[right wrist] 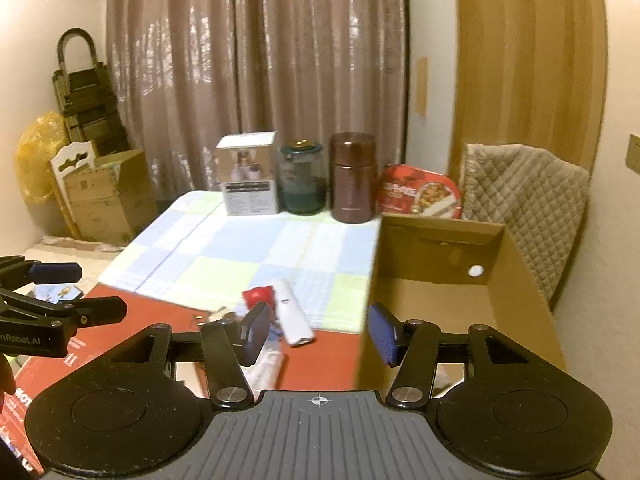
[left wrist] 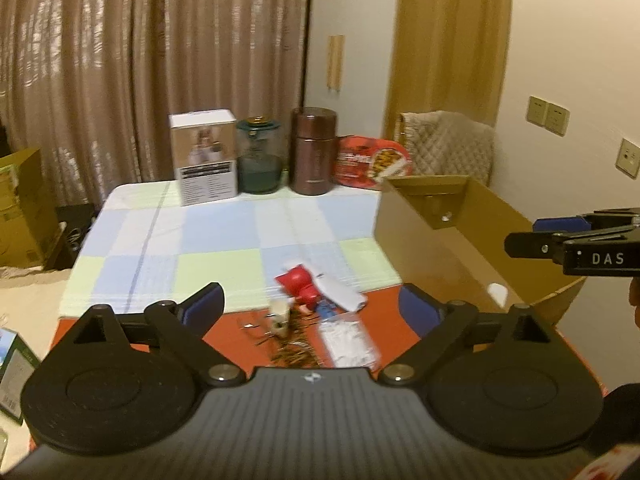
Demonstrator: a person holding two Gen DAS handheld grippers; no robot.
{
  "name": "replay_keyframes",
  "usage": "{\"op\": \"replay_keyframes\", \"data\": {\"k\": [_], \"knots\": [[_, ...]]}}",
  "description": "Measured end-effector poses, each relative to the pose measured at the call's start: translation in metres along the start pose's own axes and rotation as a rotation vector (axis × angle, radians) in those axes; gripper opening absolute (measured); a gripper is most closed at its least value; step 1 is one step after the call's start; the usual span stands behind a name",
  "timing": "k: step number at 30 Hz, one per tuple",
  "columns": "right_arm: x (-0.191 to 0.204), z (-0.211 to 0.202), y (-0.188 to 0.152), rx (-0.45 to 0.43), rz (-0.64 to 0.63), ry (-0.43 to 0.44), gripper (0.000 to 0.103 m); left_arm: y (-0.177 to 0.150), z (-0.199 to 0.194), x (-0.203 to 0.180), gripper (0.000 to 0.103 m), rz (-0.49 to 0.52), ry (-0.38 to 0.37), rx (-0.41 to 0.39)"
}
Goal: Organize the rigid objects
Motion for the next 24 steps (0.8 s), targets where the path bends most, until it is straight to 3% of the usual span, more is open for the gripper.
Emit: {"op": "replay_keyframes", "data": {"k": [4,11,19,24], "knots": [[0.018,0.007,-0.003,0.007,-0.002,0.021,0.055,-0.005,-0.007,0.020,0.094,-0.018,0.021,0.007],[0.037,0.014,-0.013,0.012,0.008,0.044,0.079,-0.020,-0.015,0.048,0.100,-0.052,0.055,0.021],[0.059,0.020,-0.033,0.022,0.018,0.093,0.082,-0.046,-0.020,0.079,0.101,-0.047,0.108,0.028],[0.075,0.031,-0.058,0.065,0.017,0.133,0.082,-0.069,-0.016,0.090,0.101,-0.015,0.091,0.047]]}}
Point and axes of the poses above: each gripper's, at about its wrist camera, not at the fingertips, and z roughly the way its jaws point, x to its left, y to its top, the point moved 8 cm from there along z, roughly the way its jaws point, and after that the axes turned 14 degrees about -x, right-handed, at the moved point
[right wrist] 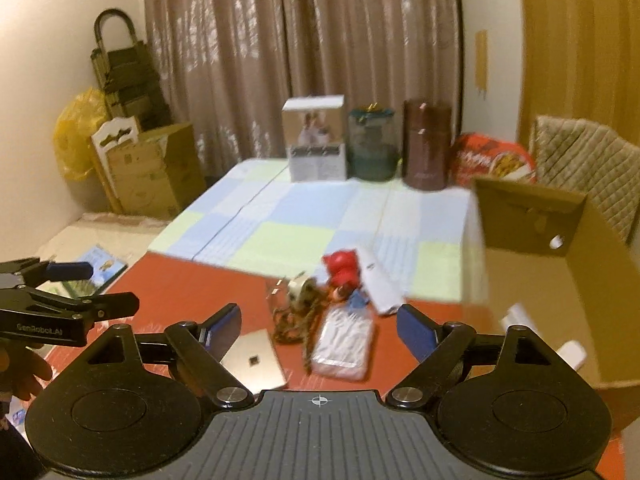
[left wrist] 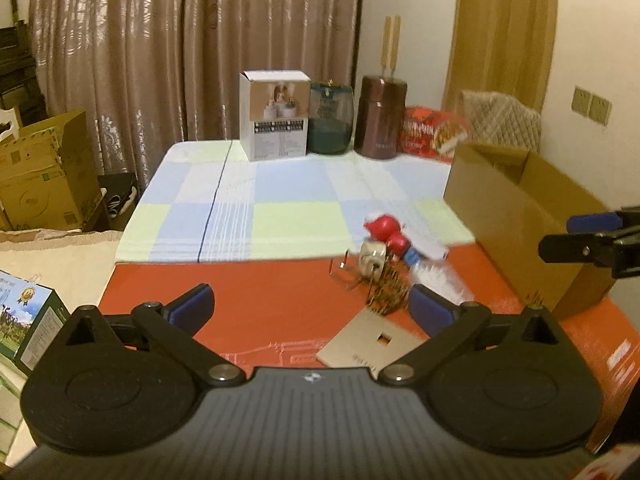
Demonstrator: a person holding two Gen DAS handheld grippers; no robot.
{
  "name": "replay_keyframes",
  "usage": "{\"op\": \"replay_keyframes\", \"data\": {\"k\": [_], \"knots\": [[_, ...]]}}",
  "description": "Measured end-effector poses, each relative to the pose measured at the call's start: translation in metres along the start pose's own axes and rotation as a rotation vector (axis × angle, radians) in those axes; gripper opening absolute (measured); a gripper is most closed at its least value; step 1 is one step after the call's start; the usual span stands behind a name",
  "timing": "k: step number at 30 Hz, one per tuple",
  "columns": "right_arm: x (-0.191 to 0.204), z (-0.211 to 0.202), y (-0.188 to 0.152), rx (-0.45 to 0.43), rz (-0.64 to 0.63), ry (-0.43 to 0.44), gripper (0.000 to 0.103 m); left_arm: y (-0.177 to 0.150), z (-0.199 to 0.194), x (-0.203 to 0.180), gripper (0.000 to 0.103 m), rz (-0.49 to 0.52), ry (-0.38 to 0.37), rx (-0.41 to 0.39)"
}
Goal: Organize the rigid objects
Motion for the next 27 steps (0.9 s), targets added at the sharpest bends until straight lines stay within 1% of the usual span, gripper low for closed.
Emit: {"op": "replay_keyframes", "data": {"k": [4,9,12,16,23,25,27], "knots": [[0.008,0.016,-0.021,0.034,-0.013,0.024,0.082,-0.025,0.011,0.000,0.101,0.034,-0.039,0.060],[0.005,0.037,-0.046,0.086,-0.012,0.033,0.082,-0.053,0.030,-0.009,0.101,0.082,-0.148,0.146],[-0.001,0.047,-0.054,0.115,-0.004,0.033,0.082,-0.067,0.042,-0.020,0.101,0.128,-0.220,0.188],[-0.004,0.059,-0.058,0.140,-0.005,0.043,0.082,-0.078,0.063,-0.037,0.101,0.199,-0.306,0.211],[-0.014,0.075,-0.060,0.166,-0.004,0.028,0.082,-0.089,0.091,-0.062,0.101,0.284,-0.419,0.239],[-0.018,0.078,-0.062,0.180,-0.003,0.017,0.082,-0.094,0.097,-0.068,0.101,0.315,-0.438,0.254],[-0.022,0.080,-0.067,0.199,-0.004,0.004,0.082,-0.098,0.104,-0.071,0.101,0.339,-0.439,0.263]]}}
Point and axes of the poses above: each gripper's, at about its wrist camera, not at the fingertips, and z roughly the way its jaws point, x to its left, y to its top, the point moved 8 cm from there along z, roughly the way its jaws point, and after that the axes turned 14 degrees about -x, right-handed, at the moved point
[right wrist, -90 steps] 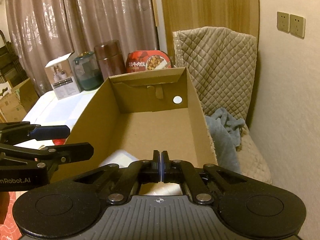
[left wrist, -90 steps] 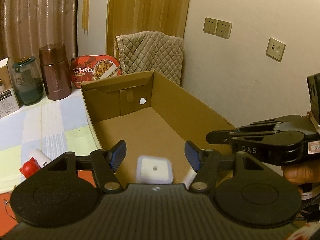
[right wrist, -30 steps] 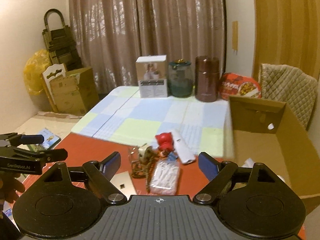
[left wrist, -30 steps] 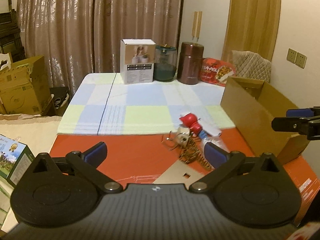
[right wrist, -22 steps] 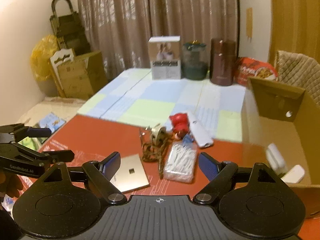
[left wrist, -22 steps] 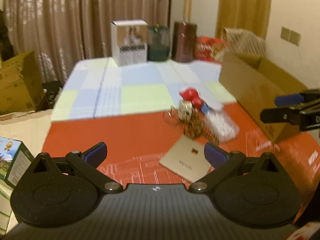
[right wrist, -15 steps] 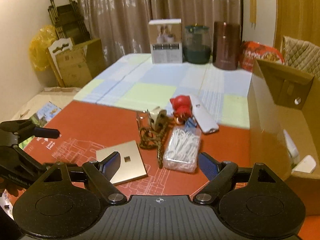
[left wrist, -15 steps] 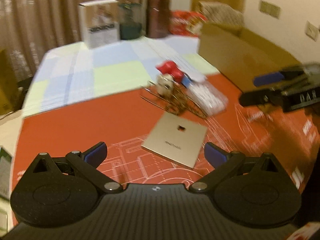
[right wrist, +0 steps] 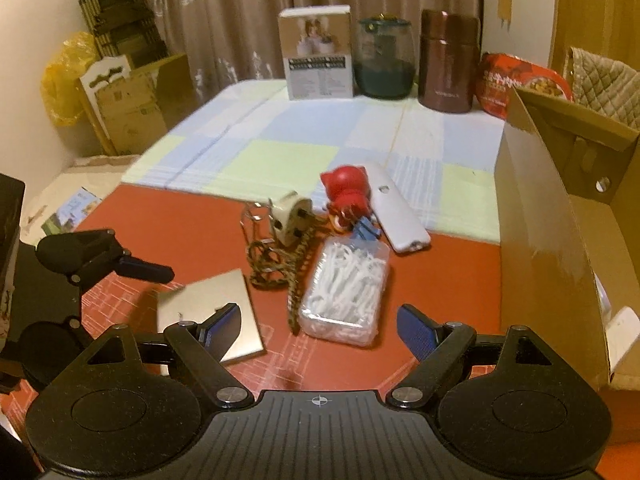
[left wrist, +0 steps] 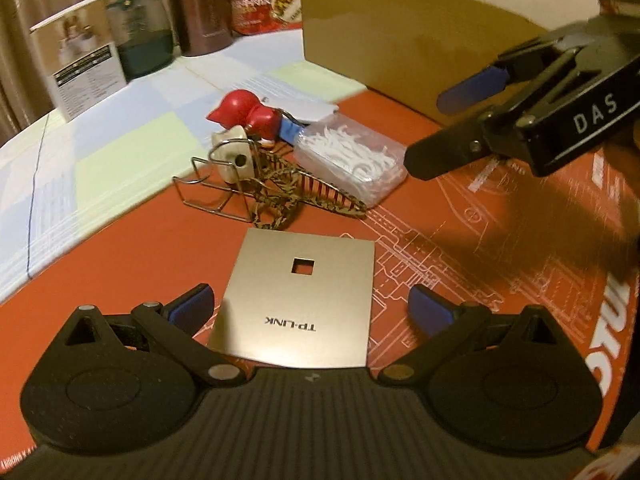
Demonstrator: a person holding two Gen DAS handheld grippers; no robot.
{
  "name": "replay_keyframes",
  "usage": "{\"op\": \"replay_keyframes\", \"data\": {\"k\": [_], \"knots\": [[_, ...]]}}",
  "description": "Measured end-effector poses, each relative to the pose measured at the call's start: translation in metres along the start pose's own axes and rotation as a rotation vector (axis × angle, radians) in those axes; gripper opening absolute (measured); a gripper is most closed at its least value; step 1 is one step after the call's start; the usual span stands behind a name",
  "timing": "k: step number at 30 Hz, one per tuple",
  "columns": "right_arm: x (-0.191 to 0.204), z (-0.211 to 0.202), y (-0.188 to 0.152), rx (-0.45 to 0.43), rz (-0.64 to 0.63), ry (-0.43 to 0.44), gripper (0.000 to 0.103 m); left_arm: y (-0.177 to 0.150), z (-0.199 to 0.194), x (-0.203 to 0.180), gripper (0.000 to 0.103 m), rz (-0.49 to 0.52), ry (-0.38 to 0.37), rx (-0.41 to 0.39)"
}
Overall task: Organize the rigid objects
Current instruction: 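Grasp the gold TP-LINK plate with the left tool while the right tool grasps the floss box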
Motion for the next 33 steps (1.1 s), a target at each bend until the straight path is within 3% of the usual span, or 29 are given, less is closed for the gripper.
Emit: {"op": "replay_keyframes", "data": {"k": [13,15,17,26,27,29,33], "knots": [[-0.003,0.009,-0.005,0.029,0.009,-0.002,0.082,-0.006,0.019,0.009,0.098,-0.069,-0.003,0.043],[-0.002,0.011,-0.005,0.030,0.013,0.000,0.082,-0.004,0.017,0.012,0.089,-0.086,0.021,0.046],[-0.002,0.013,-0.004,0.031,0.018,0.000,0.082,-0.003,0.014,0.015,0.087,-0.115,0.039,0.050],[-0.009,0.026,0.007,-0.011,0.069,-0.026,0.082,-0.003,-0.008,0.026,0.086,-0.284,0.159,0.011],[-0.009,0.028,0.010,-0.022,0.055,-0.040,0.081,-0.002,-0.009,0.028,0.086,-0.289,0.174,0.004],[-0.009,0.034,0.014,-0.031,0.013,-0.075,0.069,-0.002,-0.009,0.032,0.086,-0.304,0.201,-0.002],[-0.012,0.050,0.011,0.000,0.002,-0.089,0.062,-0.008,-0.005,0.035,0.086,-0.327,0.208,0.015]]}}
Point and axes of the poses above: each gripper's, at about its wrist camera, not at the fingertips, and z roughly the way its jaws point, x to its left, y to its top, the point moved 8 cm from there along z, roughly the way its jaws point, and after that the axes turned 14 degrees about -x, right-handed, at the moved point
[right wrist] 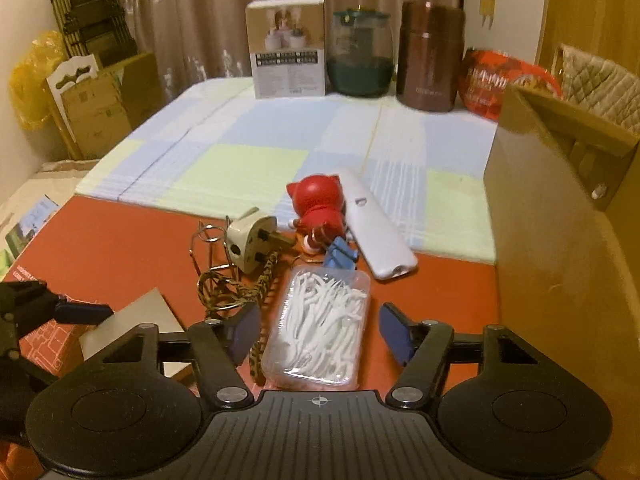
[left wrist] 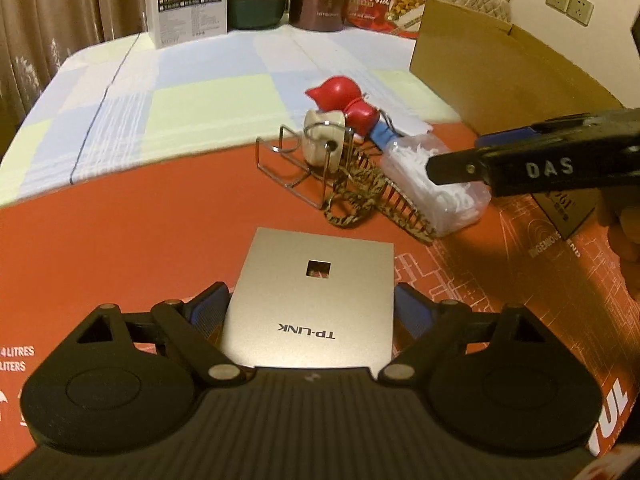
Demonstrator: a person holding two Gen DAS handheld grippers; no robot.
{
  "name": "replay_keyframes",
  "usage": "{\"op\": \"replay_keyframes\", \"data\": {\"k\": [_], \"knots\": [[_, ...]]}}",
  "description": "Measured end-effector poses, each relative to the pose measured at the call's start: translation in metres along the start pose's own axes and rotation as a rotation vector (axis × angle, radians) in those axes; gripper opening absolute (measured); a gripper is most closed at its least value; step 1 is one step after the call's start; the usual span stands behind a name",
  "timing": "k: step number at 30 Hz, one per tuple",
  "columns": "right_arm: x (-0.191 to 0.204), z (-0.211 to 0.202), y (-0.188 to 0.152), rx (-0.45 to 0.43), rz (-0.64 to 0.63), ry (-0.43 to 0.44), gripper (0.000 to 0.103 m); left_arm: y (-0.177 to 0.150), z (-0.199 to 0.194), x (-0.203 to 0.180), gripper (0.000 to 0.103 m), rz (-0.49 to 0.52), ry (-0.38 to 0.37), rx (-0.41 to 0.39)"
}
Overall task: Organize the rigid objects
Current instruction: 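Grasp the gold TP-LINK plate with the left tool while the right tool grasps the floss box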
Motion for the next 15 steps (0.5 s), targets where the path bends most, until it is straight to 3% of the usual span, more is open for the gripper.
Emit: {"op": "replay_keyframes", "data": {"k": [4,15], "knots": [[-0.004,0.015,-0.007,0.045,0.018,-0.009,0.055,-0.003,0.001,-0.002,0.086,0.035,0.006,-0.009],[-0.008,0.027,-0.019,0.096,0.032,-0.014,0.054,-0.004,0.007,-0.008,0.086,0.090,0.024,-0.026]]}}
Point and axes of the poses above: each gripper's, at about its wrist camera, not at the fingertips, and z roughly the way its jaws point, x to its left, y to its top, the point moved 8 cm from there along z, roughly the way its jaws point, and after that the axes turned 14 degrees about -x, right-handed, at the moved point
